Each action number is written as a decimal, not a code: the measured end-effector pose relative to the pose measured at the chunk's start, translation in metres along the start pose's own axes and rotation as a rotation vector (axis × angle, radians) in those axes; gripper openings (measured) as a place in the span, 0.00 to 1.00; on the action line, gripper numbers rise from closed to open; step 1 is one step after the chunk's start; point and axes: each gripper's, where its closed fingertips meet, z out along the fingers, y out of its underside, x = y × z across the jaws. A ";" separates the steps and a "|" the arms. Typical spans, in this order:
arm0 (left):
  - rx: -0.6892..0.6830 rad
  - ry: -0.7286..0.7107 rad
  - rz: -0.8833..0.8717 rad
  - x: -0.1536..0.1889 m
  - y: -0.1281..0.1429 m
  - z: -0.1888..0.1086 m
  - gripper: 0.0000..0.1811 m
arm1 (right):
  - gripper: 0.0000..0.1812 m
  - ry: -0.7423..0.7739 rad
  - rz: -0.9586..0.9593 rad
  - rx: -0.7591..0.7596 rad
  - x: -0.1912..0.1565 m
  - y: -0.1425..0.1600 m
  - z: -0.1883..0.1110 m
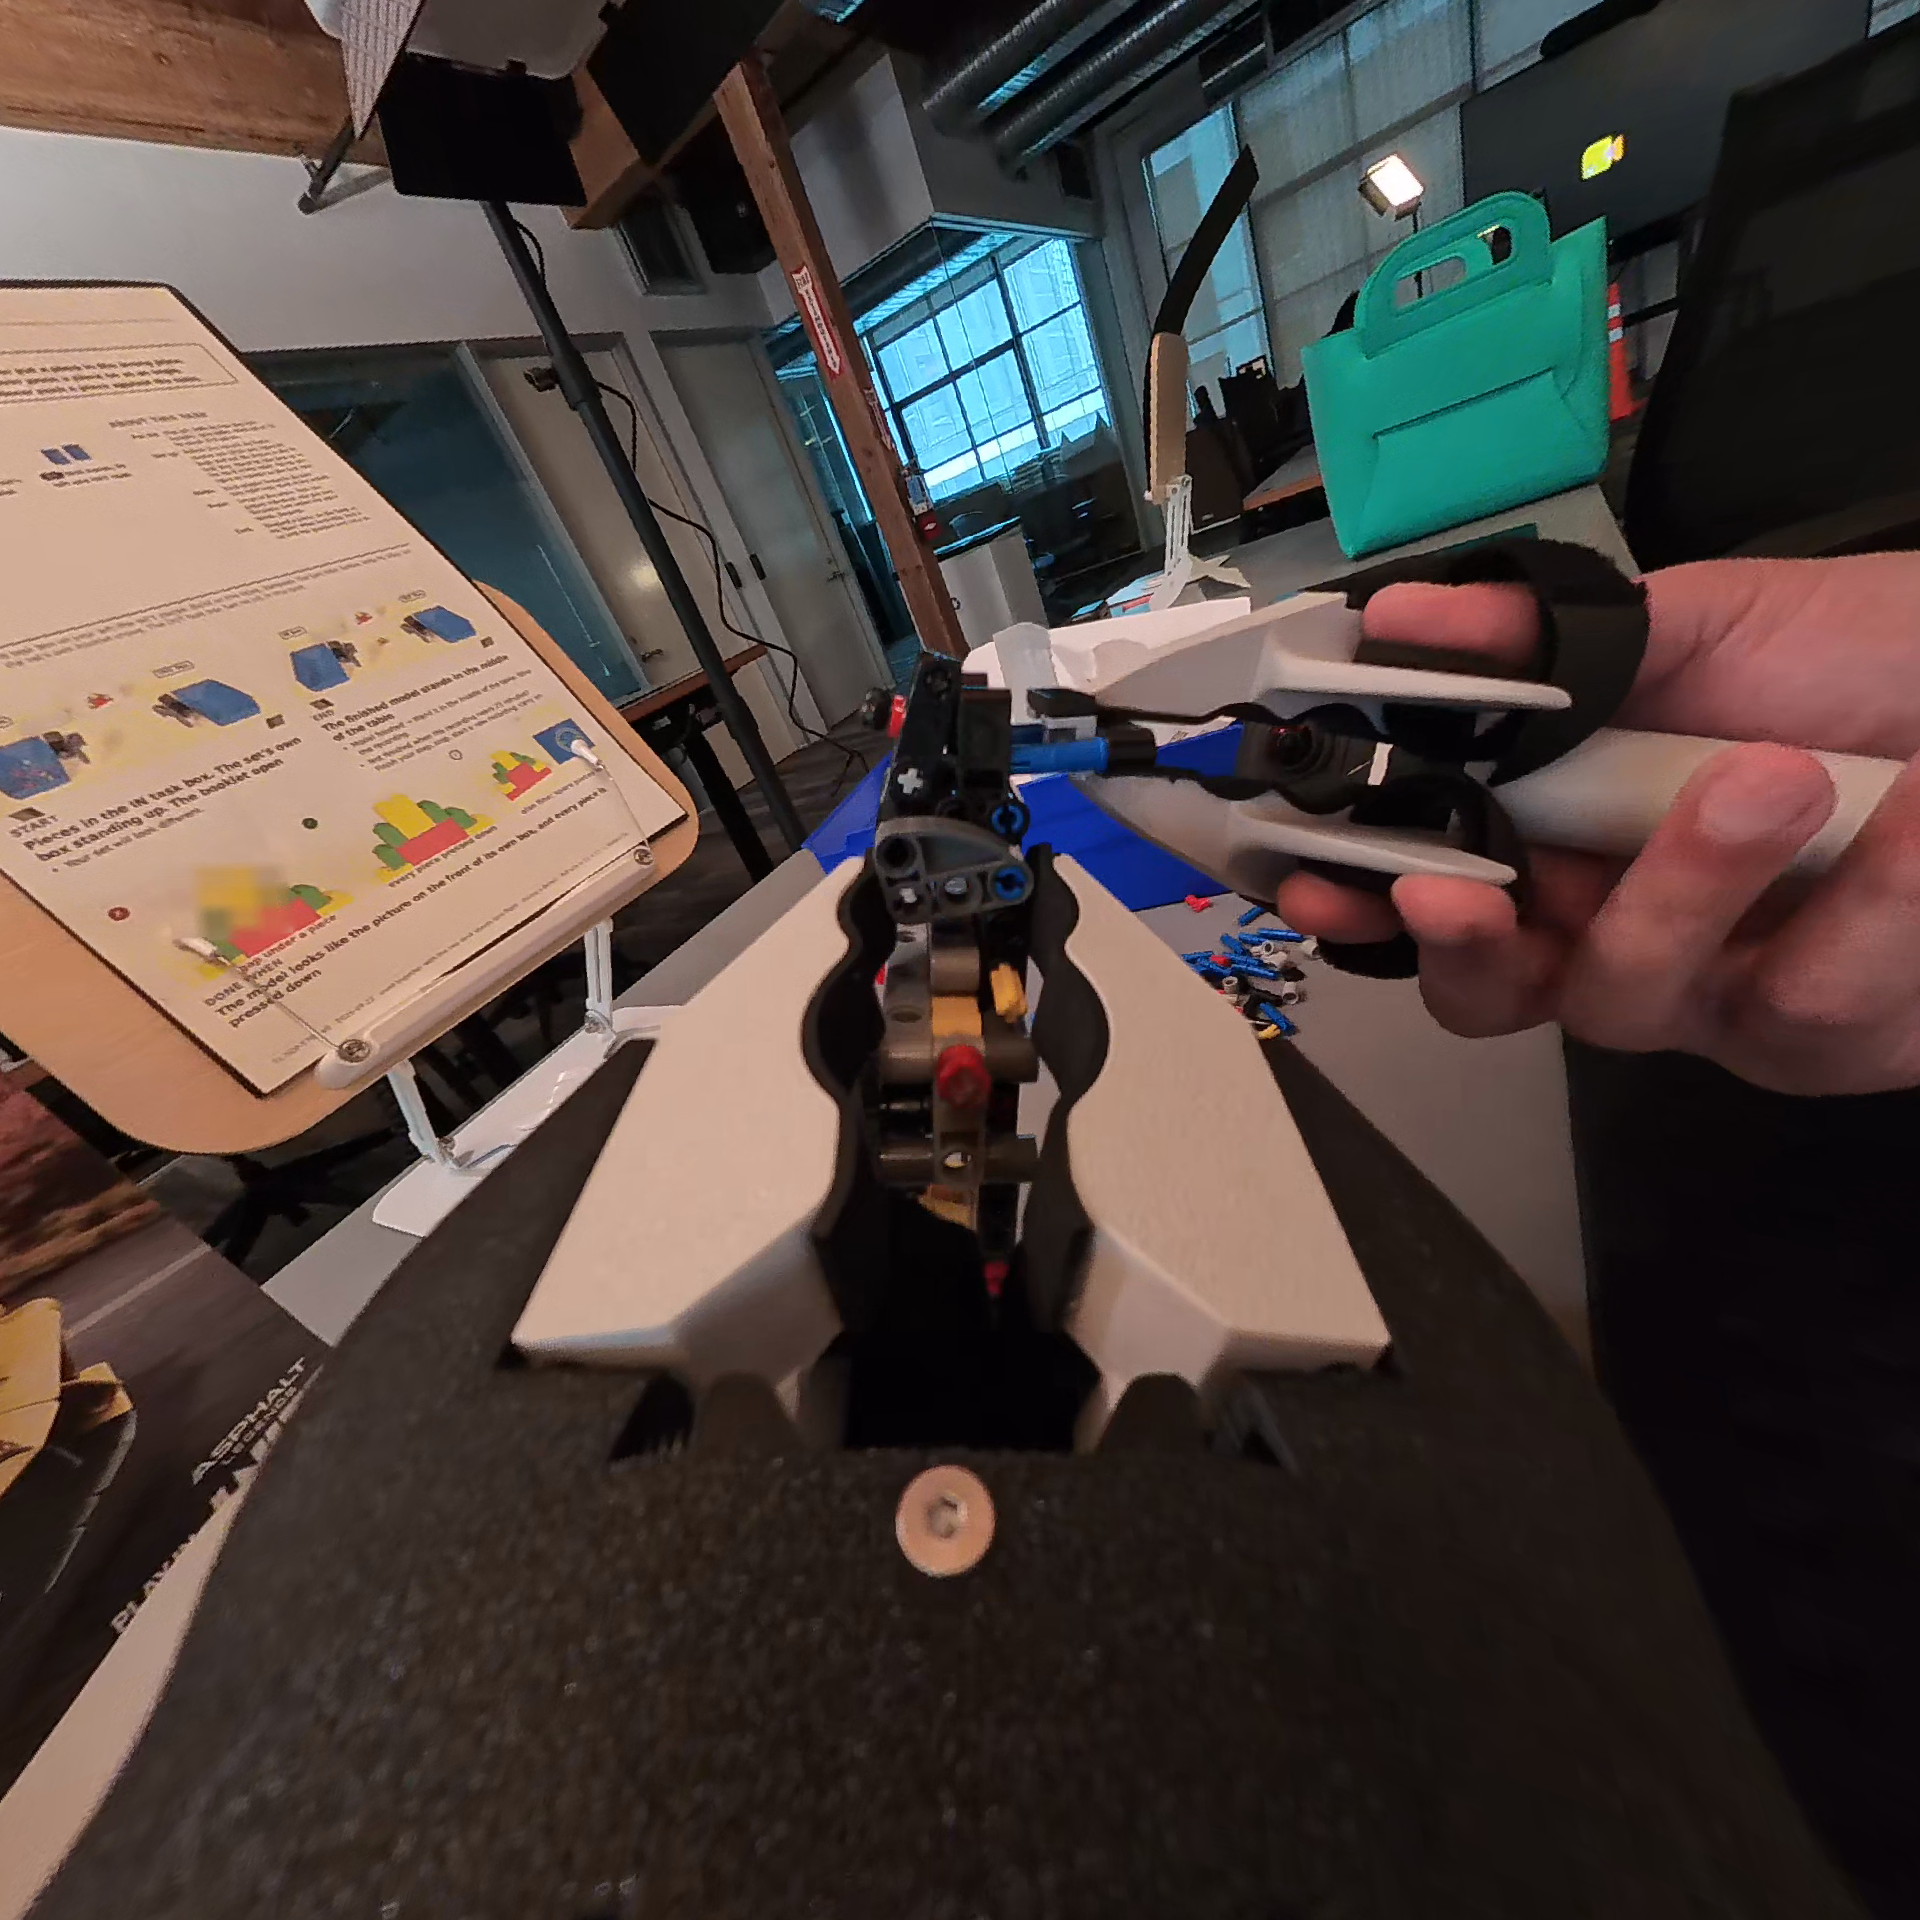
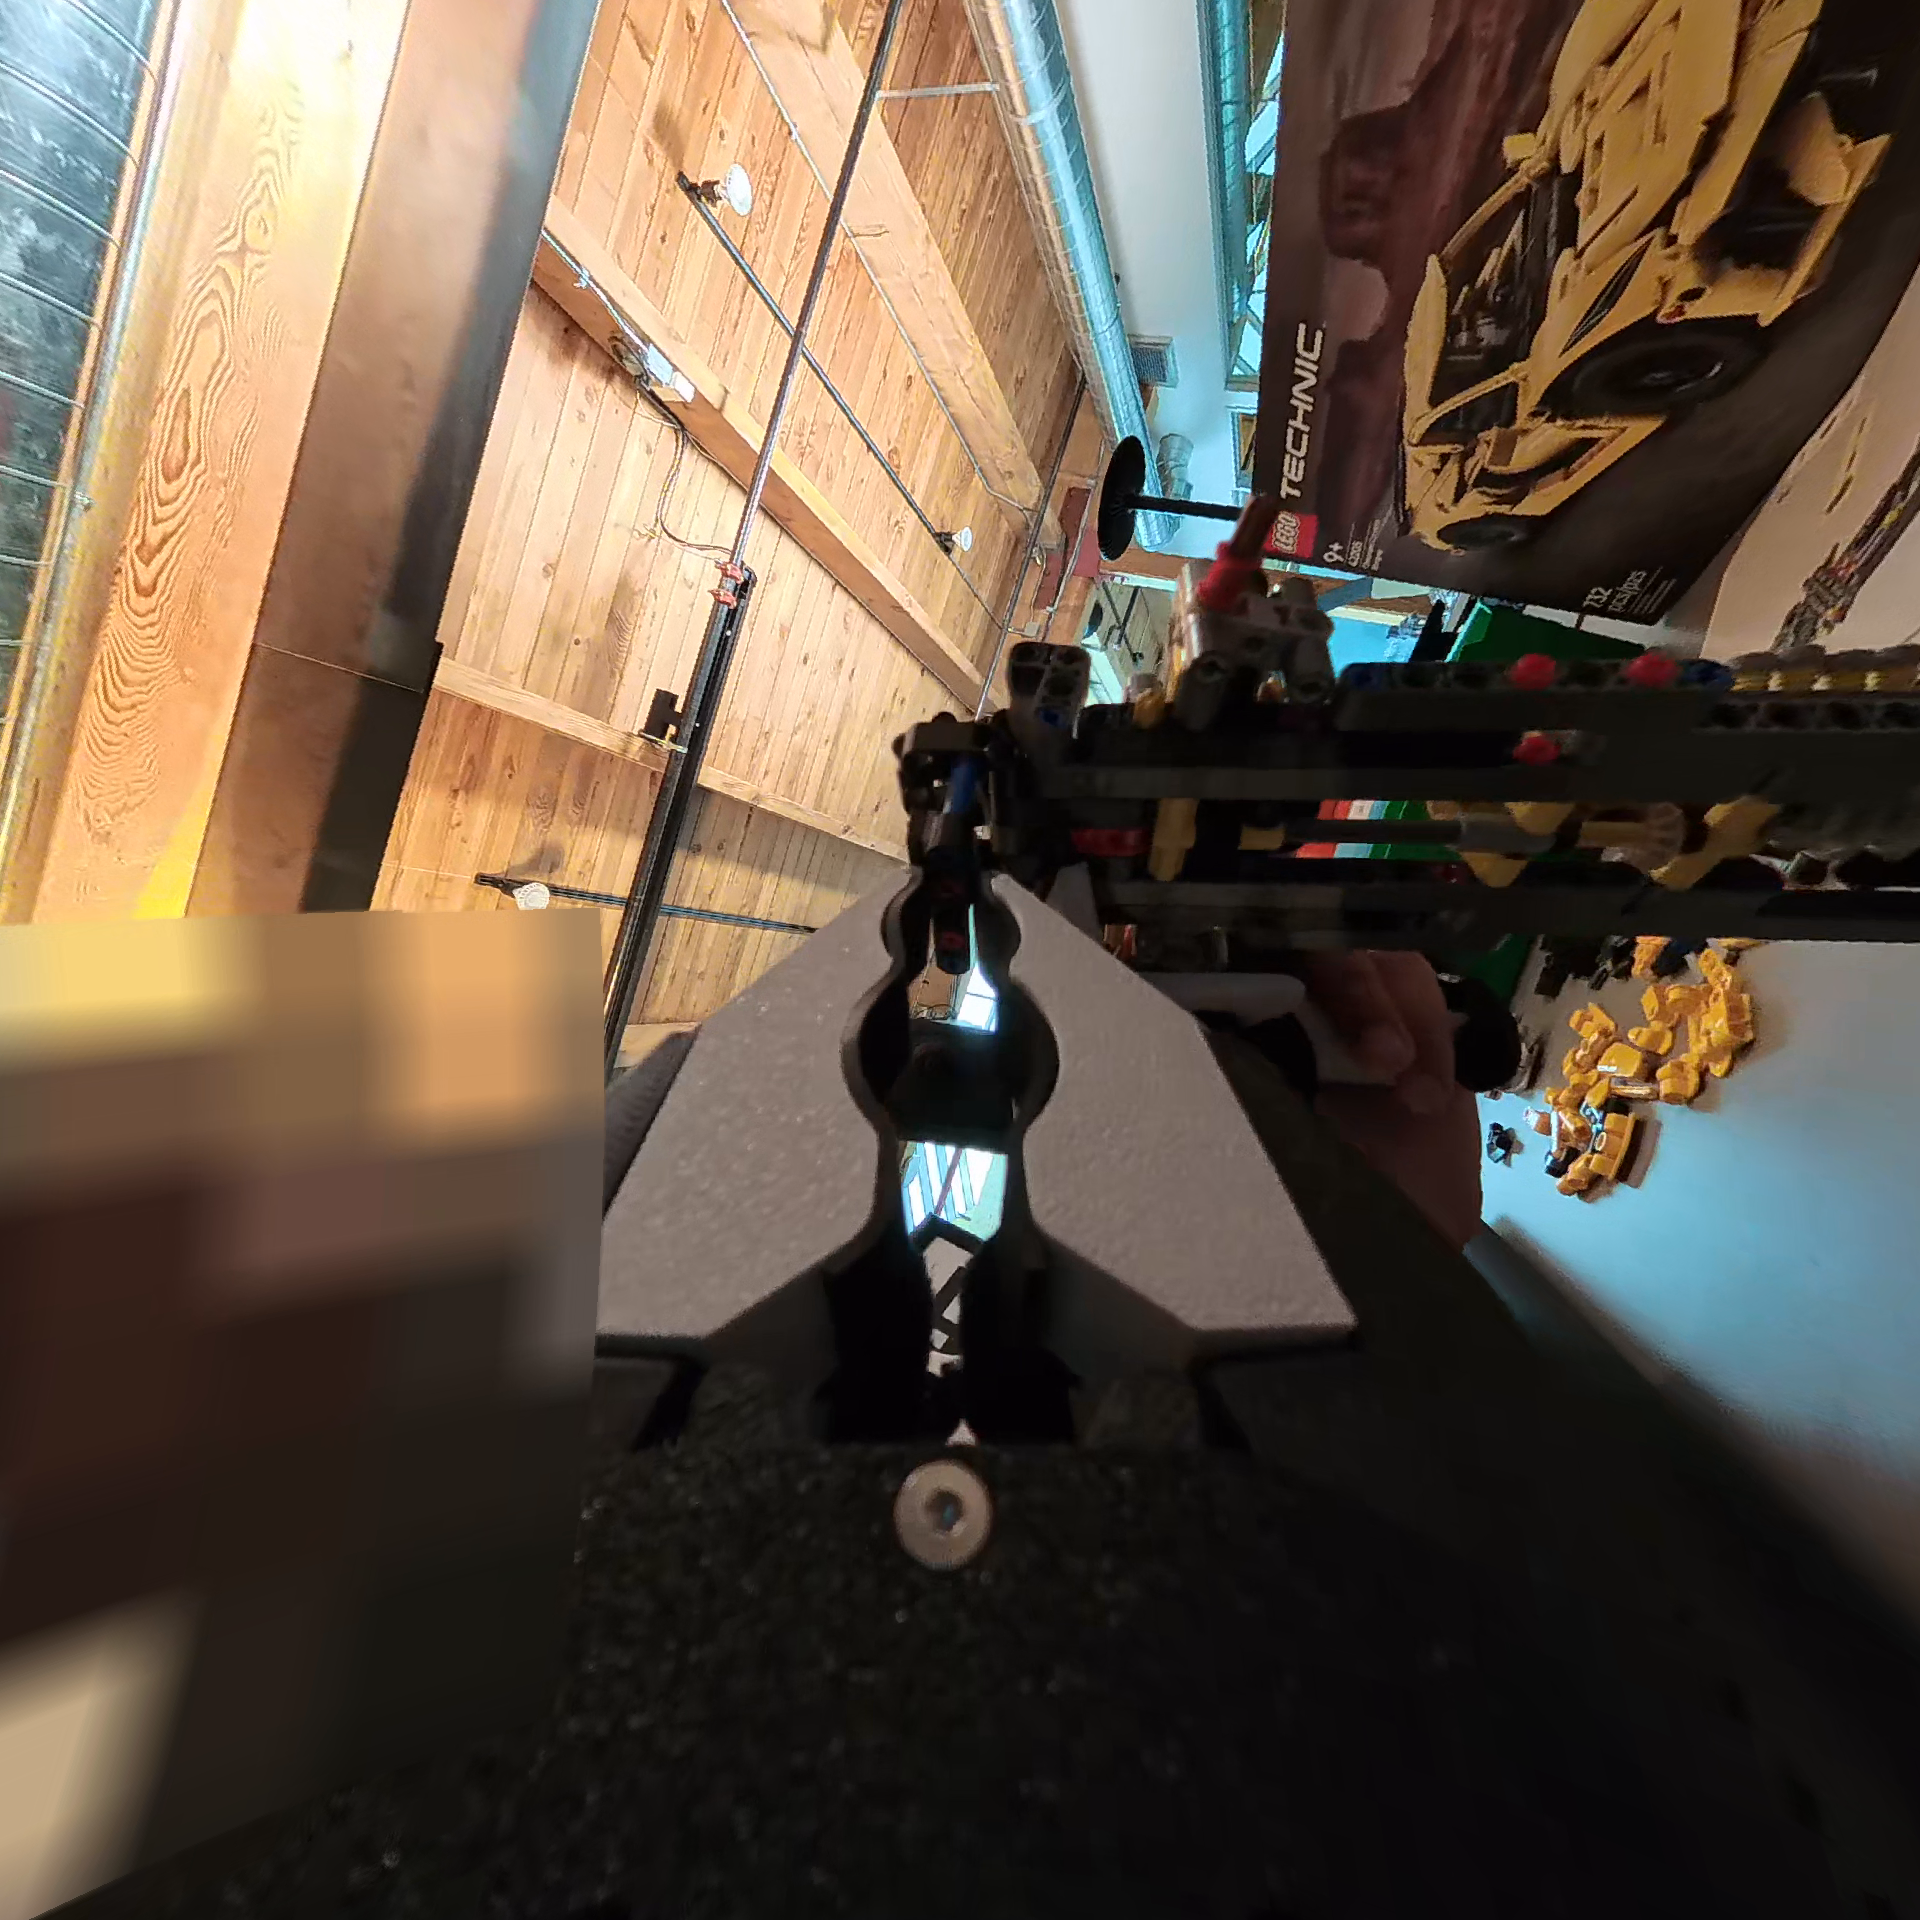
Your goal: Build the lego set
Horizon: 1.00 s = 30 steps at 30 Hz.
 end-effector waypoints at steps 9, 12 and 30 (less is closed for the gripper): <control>0.008 0.000 -0.038 -0.002 0.000 0.000 0.13 | 0.03 -0.025 0.056 0.021 -0.003 -0.001 0.002; 0.010 0.009 -0.047 -0.002 0.000 -0.001 0.13 | 0.03 -0.033 0.046 0.036 -0.006 -0.004 0.001; 0.002 -0.022 -0.067 -0.002 0.000 0.001 0.12 | 0.03 0.002 0.019 0.025 -0.005 -0.002 0.001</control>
